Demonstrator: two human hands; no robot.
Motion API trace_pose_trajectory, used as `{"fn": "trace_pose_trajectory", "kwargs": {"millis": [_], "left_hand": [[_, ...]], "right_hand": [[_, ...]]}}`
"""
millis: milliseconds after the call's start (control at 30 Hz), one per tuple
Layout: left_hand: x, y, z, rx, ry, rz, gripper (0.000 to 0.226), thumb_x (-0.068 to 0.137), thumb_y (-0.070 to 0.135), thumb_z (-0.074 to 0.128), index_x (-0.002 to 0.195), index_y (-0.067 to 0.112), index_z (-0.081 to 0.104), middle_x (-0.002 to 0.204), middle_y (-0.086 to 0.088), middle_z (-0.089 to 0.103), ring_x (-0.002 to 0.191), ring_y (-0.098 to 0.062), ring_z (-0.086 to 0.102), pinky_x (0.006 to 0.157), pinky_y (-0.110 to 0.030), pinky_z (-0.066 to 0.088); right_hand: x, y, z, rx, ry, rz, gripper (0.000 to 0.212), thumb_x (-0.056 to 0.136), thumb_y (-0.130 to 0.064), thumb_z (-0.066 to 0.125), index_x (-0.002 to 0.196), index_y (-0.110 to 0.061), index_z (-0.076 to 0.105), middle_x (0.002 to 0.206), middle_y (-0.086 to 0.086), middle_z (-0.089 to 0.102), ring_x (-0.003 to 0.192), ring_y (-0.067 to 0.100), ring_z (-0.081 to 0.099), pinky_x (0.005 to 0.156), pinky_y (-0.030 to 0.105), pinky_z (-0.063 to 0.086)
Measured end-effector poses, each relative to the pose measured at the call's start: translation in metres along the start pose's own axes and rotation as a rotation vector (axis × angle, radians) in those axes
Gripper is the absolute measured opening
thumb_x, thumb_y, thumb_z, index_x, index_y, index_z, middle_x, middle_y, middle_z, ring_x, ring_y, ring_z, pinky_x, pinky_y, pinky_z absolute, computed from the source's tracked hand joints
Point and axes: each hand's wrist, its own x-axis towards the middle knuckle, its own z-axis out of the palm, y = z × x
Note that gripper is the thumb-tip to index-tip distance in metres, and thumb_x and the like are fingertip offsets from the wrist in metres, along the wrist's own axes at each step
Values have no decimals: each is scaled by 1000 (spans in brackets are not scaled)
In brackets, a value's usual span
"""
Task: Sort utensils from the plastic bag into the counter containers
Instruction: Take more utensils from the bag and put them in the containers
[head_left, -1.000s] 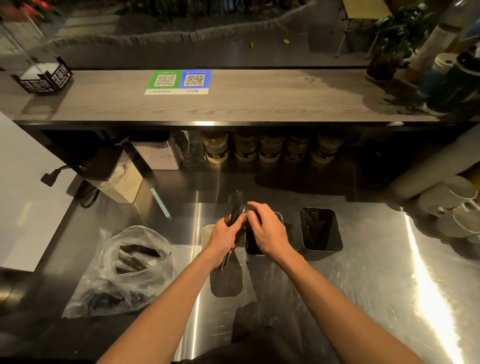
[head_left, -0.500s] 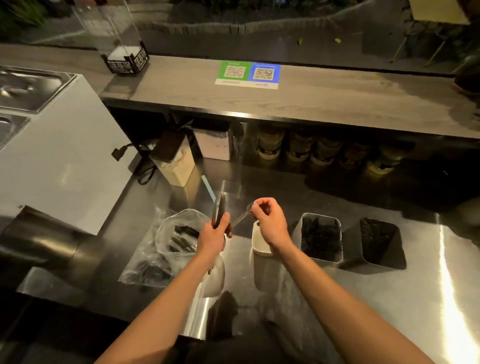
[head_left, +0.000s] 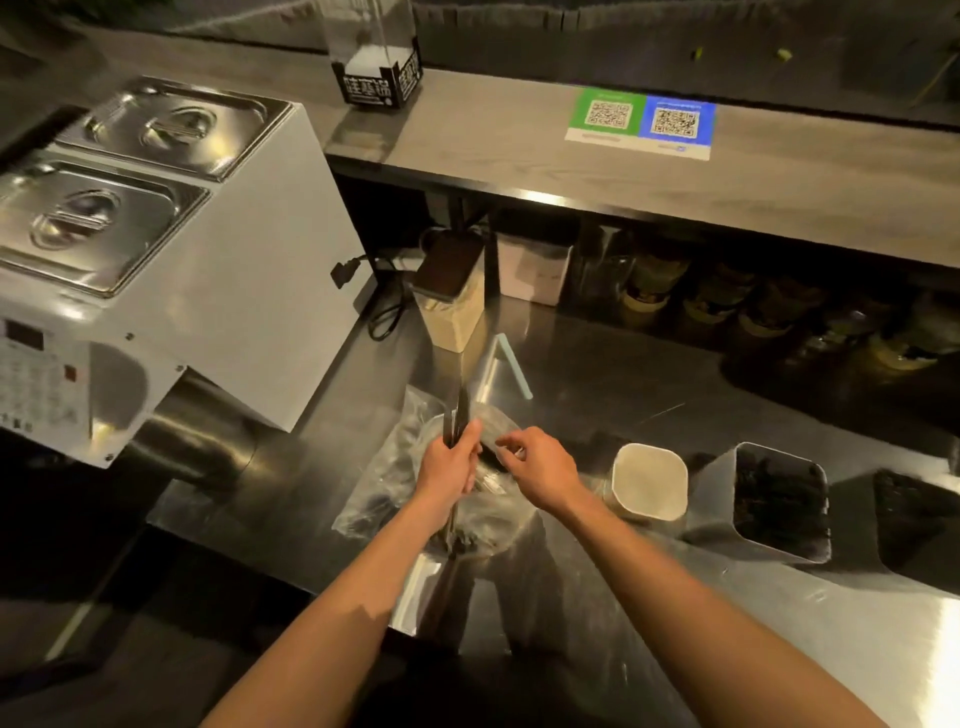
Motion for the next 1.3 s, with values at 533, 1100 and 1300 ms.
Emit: {"fn": "trace_pose_trajectory", "kwargs": {"millis": [533,1100,1300], "left_hand": [[-32,25,87,44,-454,-17,17,103,5,37,93,9,51,57,-1,36,36,-7,27,33,-18,17],[-109,42,297,90,-816,43,39,92,37,68,120,10,65,100,-4,74,95,-15,70,86,-33,54],[-136,37,370,279,-846,271,30,107,33,46,118,13,65,101,0,72,94,-12,67,82,-23,54]], "right_hand": [[-44,19,-85,847,99,1,17,92,-31,71,84,-16,71,75,-1,66,73,11,59,69,29,48],[-149,167,-249,550,470,68,26,98,-37,60,93,-12,66,88,4,69,84,18,66,79,36,52],[-176,225,-289,505,607,117,26,99,-34,59,90,-10,65,82,3,68,73,8,61,70,31,50]]}}
